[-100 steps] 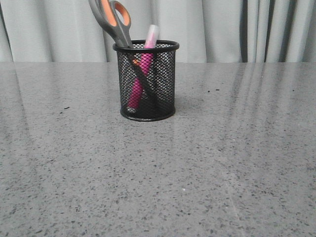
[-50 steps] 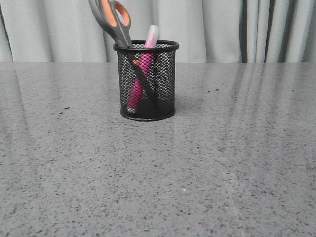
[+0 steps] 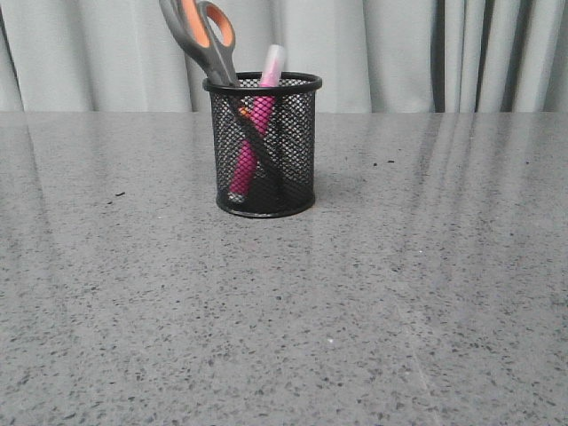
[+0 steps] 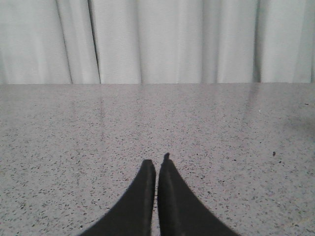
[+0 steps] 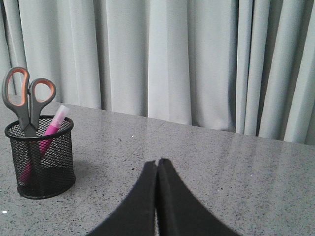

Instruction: Put pen and scissors into bin

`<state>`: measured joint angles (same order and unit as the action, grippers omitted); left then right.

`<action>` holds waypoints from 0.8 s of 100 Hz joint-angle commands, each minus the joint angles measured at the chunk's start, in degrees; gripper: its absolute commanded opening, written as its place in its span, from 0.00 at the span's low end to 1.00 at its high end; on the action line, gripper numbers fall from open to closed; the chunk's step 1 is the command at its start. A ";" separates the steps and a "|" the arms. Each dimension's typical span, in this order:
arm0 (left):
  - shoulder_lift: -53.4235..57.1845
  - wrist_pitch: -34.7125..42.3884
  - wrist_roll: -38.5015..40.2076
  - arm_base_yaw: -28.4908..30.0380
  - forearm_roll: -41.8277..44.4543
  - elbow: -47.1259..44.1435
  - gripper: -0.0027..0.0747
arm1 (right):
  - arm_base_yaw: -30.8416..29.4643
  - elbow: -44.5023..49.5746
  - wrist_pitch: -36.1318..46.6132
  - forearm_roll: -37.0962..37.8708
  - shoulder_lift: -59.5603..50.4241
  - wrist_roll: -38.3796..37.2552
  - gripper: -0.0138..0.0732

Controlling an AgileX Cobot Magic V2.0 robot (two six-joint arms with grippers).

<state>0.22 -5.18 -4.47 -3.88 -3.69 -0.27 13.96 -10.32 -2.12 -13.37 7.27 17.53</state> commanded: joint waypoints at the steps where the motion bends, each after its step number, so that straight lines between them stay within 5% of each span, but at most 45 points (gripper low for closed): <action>1: 1.86 3.89 0.64 0.15 -0.17 -1.36 0.01 | -0.29 -1.44 4.68 -0.22 0.41 0.34 0.08; 59: 1.86 3.89 0.64 0.15 -0.17 -1.36 0.01 | -0.43 0.50 7.64 2.05 0.41 -0.36 0.08; 80: 1.86 3.89 0.64 0.15 -0.17 -1.36 0.01 | -7.43 6.30 9.53 8.46 -1.00 -8.79 0.08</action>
<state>0.22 -5.18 -4.36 -3.88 -3.69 -0.27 9.37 -4.54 2.88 -6.72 6.66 10.51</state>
